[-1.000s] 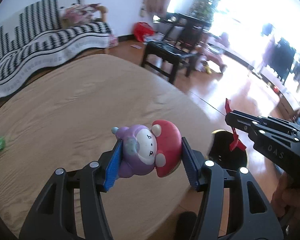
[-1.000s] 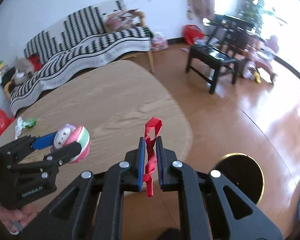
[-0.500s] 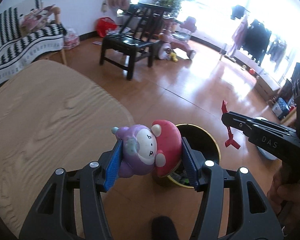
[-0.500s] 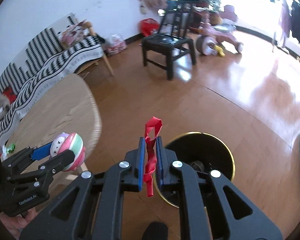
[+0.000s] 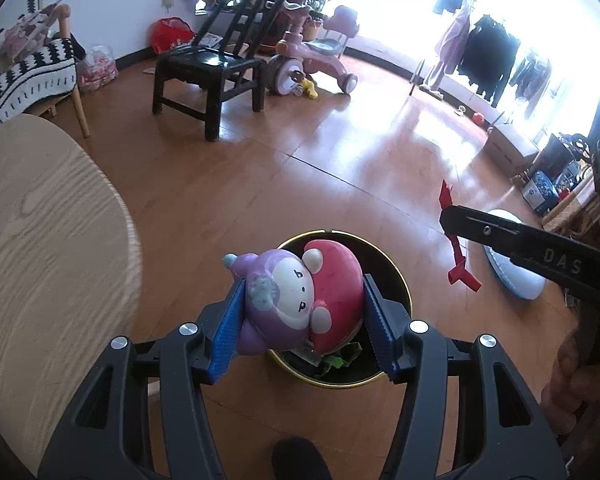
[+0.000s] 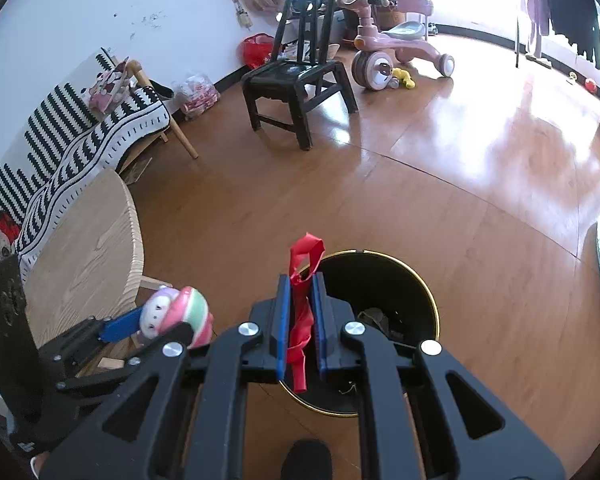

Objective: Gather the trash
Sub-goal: 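Open both tools to drop the plush toy and ribbon into the bin, then move both open tools back over the bag and toy car on the table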

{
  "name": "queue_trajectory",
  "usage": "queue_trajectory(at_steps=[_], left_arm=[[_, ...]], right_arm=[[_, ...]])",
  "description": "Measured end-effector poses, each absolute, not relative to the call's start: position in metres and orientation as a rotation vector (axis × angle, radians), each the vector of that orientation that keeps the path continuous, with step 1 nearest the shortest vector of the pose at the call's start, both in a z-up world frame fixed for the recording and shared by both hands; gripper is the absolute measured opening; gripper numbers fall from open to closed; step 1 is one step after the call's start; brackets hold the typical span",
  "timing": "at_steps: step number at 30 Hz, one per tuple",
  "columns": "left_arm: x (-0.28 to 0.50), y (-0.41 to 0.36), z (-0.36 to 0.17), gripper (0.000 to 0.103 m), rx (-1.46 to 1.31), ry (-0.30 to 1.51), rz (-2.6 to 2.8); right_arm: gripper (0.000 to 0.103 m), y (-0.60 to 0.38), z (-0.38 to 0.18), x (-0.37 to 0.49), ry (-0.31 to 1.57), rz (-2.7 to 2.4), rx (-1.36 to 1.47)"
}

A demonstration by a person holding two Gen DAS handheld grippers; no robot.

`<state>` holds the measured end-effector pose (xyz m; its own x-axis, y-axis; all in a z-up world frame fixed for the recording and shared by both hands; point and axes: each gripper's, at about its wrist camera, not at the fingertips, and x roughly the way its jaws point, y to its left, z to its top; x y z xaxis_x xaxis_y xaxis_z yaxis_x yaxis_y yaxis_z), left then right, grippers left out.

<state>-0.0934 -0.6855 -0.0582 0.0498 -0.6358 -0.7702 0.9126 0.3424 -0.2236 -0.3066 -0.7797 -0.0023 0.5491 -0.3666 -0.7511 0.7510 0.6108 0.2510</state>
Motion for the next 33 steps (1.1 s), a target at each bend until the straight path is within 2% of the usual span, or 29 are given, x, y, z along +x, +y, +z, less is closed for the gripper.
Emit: queue_trajectory(at_steps=[20, 23, 24, 25, 26, 27, 28, 33], left_arm=[[-0.11, -0.716, -0.073, 0.056, 0.374, 0.96, -1.262], [-0.111, -0.718, -0.075, 0.061, 0.373, 0.965, -1.265], [-0.111, -0.719, -0.077, 0.07, 0.372, 0.973, -1.266], [-0.111, -0.719, -0.077, 0.078, 0.368, 0.977, -1.265], [-0.11, -0.719, -0.077, 0.088, 0.357, 0.974, -1.26], [-0.11, -0.719, -0.077, 0.089, 0.349, 0.969, -1.258], [-0.11, -0.719, -0.077, 0.089, 0.349, 0.97, -1.258], [-0.111, -0.718, -0.077, 0.089, 0.356, 0.977, -1.257]], right_arm=[[0.012, -0.785, -0.004, -0.311, 0.708, -0.748, 0.622], [0.012, -0.785, -0.004, -0.313, 0.709, -0.764, 0.629], [0.015, -0.785, -0.004, -0.314, 0.707, -0.764, 0.638], [0.03, -0.787, -0.005, -0.316, 0.703, -0.77, 0.653], [0.062, -0.788, -0.004, -0.318, 0.694, -0.774, 0.662], [0.075, -0.788, -0.003, -0.32, 0.68, -0.781, 0.665], [0.079, -0.787, 0.0, -0.321, 0.663, -0.789, 0.66], [0.079, -0.785, 0.003, -0.32, 0.661, -0.786, 0.648]])
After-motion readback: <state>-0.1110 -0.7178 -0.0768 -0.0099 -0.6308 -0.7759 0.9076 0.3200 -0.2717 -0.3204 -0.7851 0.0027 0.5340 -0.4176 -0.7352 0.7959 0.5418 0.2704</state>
